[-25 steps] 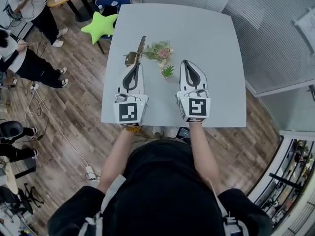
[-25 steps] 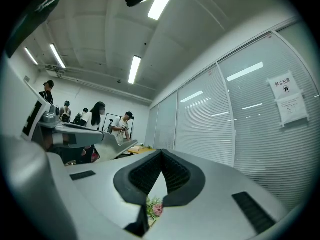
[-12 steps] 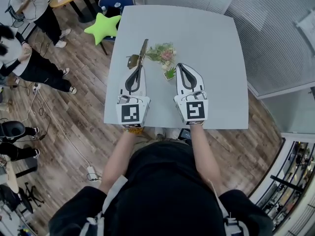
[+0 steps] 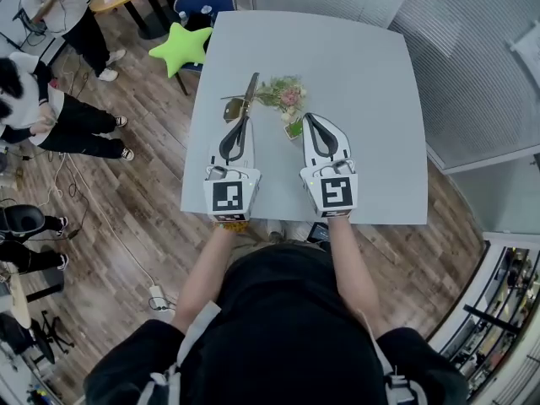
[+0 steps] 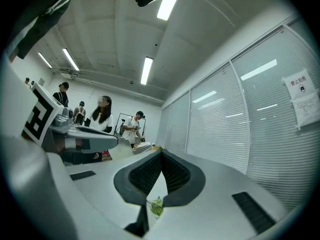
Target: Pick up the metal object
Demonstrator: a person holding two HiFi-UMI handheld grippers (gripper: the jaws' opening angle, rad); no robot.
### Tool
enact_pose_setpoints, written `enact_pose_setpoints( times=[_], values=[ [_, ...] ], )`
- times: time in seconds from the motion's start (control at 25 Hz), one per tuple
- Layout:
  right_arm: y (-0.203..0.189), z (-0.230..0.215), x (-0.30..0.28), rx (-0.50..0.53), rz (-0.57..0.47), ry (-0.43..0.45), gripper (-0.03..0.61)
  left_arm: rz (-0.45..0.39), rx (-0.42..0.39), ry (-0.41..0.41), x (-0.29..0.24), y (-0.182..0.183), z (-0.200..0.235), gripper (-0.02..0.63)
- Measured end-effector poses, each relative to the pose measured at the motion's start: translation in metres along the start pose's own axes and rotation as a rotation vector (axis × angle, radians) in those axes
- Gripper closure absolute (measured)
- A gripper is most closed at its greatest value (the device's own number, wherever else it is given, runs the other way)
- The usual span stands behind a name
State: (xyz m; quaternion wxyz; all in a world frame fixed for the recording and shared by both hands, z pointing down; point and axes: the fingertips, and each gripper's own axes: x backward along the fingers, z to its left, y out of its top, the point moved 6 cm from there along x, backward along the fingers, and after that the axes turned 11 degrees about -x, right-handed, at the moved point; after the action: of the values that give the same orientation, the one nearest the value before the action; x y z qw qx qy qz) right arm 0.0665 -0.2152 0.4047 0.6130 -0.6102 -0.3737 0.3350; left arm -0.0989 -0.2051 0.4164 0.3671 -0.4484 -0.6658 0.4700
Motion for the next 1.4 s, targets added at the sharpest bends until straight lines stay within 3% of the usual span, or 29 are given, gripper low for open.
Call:
enact_pose_setpoints(
  times=[1.4],
  values=[
    [-0.001, 0.028, 0.015, -0.001, 0.013, 0.060, 0.580, 0.042, 0.014, 0.032, 0.035, -0.014, 0.009, 0.598]
  ],
)
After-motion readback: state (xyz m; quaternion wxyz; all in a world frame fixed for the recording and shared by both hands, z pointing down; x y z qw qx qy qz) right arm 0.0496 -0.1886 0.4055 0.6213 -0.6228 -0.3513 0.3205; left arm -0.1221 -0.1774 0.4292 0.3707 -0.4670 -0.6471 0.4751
